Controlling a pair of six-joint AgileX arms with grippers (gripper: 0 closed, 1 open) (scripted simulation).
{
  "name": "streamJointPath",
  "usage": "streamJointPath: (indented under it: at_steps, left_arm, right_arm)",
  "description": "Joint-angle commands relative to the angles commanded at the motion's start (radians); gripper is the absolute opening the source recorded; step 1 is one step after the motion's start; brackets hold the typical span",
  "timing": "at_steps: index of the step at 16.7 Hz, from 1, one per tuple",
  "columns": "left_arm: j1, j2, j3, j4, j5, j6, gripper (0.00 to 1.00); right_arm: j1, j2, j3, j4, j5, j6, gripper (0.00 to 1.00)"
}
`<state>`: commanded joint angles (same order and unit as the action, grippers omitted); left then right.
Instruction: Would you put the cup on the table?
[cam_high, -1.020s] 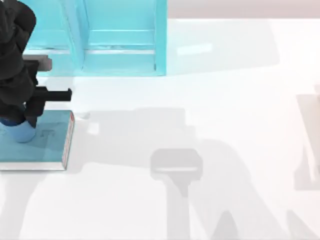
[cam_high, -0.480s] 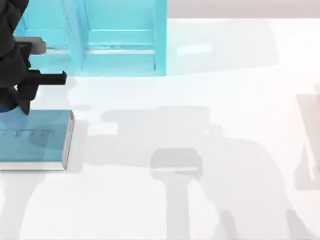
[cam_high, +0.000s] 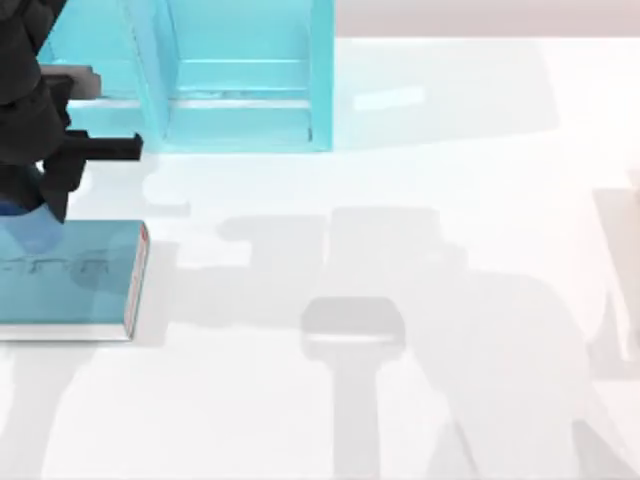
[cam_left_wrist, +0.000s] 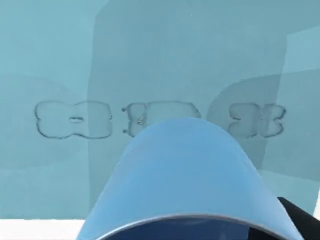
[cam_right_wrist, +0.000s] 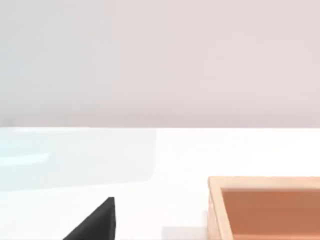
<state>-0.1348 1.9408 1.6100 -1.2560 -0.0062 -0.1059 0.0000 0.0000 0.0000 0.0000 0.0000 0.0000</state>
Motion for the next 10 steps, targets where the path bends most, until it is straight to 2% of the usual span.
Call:
streamJointPath:
  at_steps: [3, 10]
  left_arm:
    - [-0.075, 0.087, 0.133, -0.064, -0.004, -0.077, 0.0]
    - [-0.33, 0.358, 0.632, -0.269, -0.015, -0.331, 0.0]
  right_arm:
    - [0.0, 0.0, 0.0, 0.0, 0.0, 0.0, 1.0]
    - [0.0, 0.0, 0.0, 0.0, 0.0, 0.0, 1.0]
